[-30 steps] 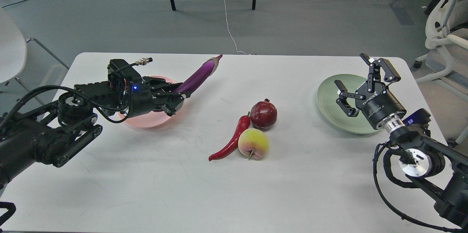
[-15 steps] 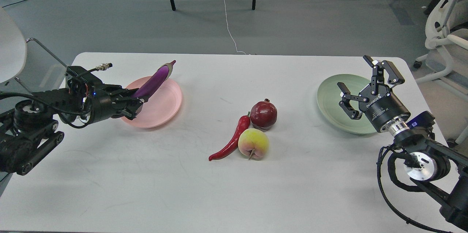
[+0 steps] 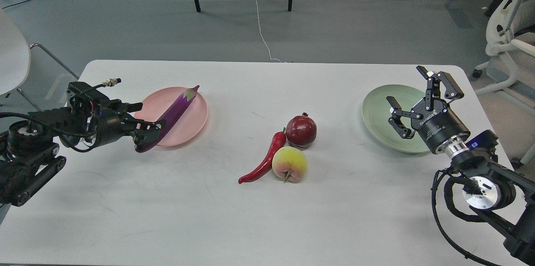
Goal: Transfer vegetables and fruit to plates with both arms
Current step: 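Lift the eggplant with the left gripper and release it onto the pink plate, then reach the left gripper to the red chili pepper and grasp it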
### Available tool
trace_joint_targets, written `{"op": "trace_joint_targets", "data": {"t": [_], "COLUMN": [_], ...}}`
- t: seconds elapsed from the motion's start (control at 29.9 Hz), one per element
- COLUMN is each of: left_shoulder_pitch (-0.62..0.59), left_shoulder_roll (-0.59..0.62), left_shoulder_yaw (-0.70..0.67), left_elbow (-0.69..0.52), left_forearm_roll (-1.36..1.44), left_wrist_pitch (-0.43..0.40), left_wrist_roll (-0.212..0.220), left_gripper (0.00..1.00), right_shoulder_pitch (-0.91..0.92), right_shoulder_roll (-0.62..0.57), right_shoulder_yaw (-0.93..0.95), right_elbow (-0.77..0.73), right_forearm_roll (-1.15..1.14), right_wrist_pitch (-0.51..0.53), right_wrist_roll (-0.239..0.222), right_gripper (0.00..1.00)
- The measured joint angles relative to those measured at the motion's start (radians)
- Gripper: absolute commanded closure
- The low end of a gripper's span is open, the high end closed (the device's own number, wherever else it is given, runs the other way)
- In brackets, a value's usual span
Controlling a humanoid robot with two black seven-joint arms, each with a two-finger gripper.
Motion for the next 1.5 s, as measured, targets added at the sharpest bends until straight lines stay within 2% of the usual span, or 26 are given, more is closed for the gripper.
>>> {"op": "trace_joint_targets", "data": {"t": [0.17, 0.4, 0.54, 0.67, 0.84, 1.1, 1.5], "left_shoulder_pitch": [-0.009, -0.005, 0.036, 0.074, 0.094, 0.087, 0.084], "left_shoulder_roll": [0.033, 0.049, 0.031, -0.021, -0.113, -0.270, -0.336], "left_shoulder_yaw": [-0.008, 0.003, 0.029, 0.071, 0.121, 0.131, 0.132], "left_elbow": [-0.095, -0.372, -0.505, -0.556, -0.522, -0.321, -0.169], "left_forearm_roll": [0.000, 0.000, 0.000, 0.000, 0.000, 0.000, 0.000], "left_wrist_pitch": [0.015, -0.005, -0.042, -0.053, -0.054, -0.048, -0.016], "left_wrist_roll": [0.000, 0.000, 0.000, 0.000, 0.000, 0.000, 0.000], "left_gripper": [0.07, 0.07, 0.07, 0.07, 0.07, 0.07, 0.07], "right_shoulder_pitch": [-0.001, -0.001, -0.001, -0.001, -0.001, -0.007, -0.007], "right_shoulder_roll": [0.000, 0.001, 0.001, 0.002, 0.002, -0.005, -0.012], "right_shoulder_yaw": [0.000, 0.000, 0.001, 0.002, 0.004, 0.006, 0.008], "right_elbow": [0.000, 0.000, 0.000, -0.001, -0.002, -0.001, -0.001], "right_forearm_roll": [0.000, 0.000, 0.000, 0.000, 0.000, 0.000, -0.001], "right_wrist_pitch": [0.000, 0.000, 0.000, 0.000, 0.000, 0.000, 0.000], "right_wrist_roll": [0.000, 0.000, 0.000, 0.000, 0.000, 0.000, 0.000], "right_gripper": [0.01, 0.01, 0.01, 0.01, 0.01, 0.01, 0.01]}}
